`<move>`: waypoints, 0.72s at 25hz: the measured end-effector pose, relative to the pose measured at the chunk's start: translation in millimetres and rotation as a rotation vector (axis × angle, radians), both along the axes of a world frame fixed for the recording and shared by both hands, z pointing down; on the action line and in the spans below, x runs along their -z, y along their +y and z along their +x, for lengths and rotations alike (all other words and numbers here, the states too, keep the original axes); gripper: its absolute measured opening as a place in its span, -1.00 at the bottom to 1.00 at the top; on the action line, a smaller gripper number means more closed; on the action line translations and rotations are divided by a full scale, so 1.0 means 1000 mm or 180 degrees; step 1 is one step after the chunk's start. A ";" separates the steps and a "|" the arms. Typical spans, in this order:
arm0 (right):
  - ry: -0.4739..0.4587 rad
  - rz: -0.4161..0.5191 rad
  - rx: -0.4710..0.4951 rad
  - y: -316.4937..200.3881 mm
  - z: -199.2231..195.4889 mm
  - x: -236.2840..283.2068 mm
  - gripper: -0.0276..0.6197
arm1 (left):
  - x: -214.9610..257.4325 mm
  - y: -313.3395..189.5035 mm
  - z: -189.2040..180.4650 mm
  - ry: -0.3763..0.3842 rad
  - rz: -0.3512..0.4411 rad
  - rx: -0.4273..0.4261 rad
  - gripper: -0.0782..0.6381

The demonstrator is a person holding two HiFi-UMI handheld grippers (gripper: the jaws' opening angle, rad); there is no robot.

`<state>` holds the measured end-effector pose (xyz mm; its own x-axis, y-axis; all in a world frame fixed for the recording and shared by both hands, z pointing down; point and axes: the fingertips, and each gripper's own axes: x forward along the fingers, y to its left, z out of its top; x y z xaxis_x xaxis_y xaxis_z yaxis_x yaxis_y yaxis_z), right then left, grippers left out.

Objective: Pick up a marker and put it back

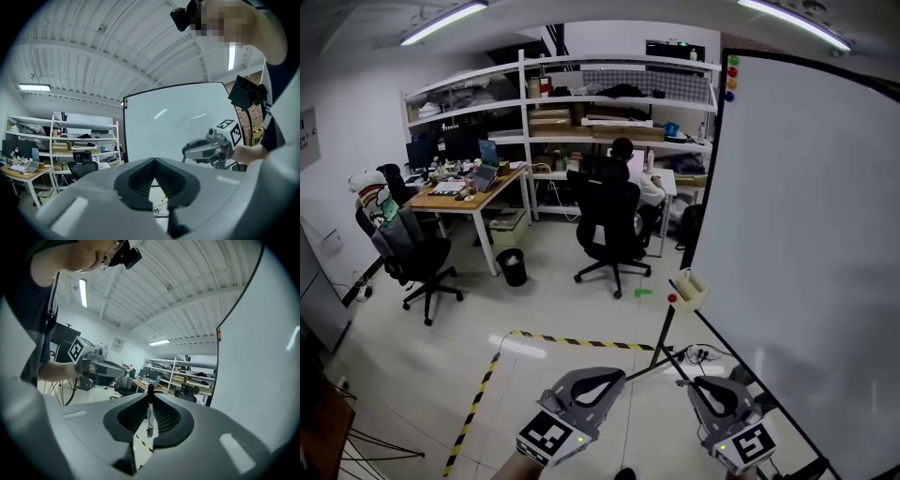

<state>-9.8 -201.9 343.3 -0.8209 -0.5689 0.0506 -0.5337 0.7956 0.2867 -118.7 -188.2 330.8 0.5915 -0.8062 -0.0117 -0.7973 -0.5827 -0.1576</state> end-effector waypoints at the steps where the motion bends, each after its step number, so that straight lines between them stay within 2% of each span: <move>1: -0.0004 -0.0027 0.0000 -0.015 0.002 0.000 -0.80 | 0.002 -0.014 0.001 0.0008 0.0003 0.0024 -0.76; 6: -0.0066 -0.0027 0.0063 -0.081 0.005 0.005 -0.80 | 0.004 -0.069 -0.004 -0.0024 0.0014 0.0185 -0.76; 11: -0.0094 0.0087 0.0196 -0.128 -0.002 0.021 -0.80 | 0.015 -0.116 -0.011 0.0051 0.0051 0.0299 -0.76; 18: -0.0040 0.0139 0.0103 -0.176 0.000 0.026 -0.80 | 0.012 -0.170 -0.007 0.0000 0.0067 0.0132 -0.76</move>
